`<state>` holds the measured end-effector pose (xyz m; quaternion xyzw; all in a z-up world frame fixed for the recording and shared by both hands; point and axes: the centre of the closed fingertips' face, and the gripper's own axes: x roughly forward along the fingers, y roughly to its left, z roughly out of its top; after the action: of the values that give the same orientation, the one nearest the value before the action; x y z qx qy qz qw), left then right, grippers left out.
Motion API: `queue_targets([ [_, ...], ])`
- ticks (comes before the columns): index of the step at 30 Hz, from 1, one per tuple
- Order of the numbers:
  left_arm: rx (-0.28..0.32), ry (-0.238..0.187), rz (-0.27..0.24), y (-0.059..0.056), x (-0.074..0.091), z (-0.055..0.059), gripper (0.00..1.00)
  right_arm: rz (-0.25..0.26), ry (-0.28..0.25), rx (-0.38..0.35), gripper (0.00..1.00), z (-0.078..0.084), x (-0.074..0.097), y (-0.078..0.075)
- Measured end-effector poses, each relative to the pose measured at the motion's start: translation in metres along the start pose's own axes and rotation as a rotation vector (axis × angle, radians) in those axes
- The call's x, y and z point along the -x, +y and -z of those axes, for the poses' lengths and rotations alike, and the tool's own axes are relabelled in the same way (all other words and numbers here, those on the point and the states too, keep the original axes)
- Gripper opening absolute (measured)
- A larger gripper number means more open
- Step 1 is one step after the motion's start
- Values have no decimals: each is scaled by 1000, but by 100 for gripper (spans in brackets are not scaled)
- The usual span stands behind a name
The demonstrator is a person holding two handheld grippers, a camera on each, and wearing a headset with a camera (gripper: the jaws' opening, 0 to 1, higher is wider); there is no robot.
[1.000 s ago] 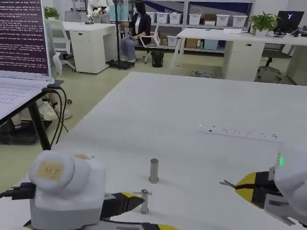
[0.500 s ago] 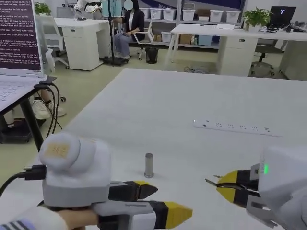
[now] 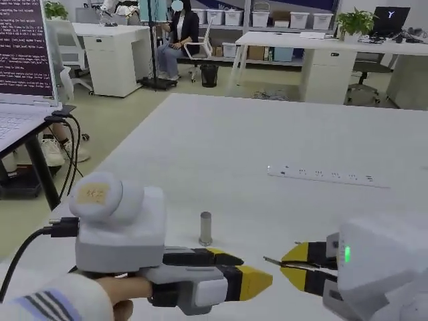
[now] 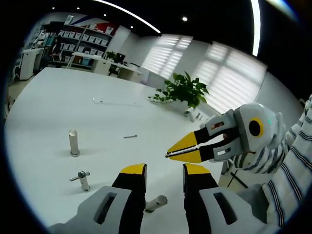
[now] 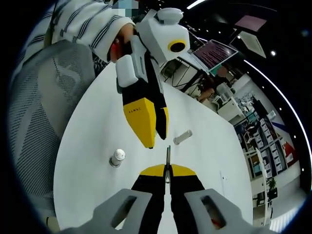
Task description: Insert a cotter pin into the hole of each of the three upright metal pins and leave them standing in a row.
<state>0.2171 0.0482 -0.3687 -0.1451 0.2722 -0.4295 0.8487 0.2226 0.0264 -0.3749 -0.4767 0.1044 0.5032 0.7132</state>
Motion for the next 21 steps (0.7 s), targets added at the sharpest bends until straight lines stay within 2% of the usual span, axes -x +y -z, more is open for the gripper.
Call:
queue_targets([
  [5,21,-2,19,-4,-2,-1,18,-11,-9,18,0,-4,-1,3],
  [21,36,2,28,-6,-3,2,7,-39,-36,51,0,-15,-3,11],
])
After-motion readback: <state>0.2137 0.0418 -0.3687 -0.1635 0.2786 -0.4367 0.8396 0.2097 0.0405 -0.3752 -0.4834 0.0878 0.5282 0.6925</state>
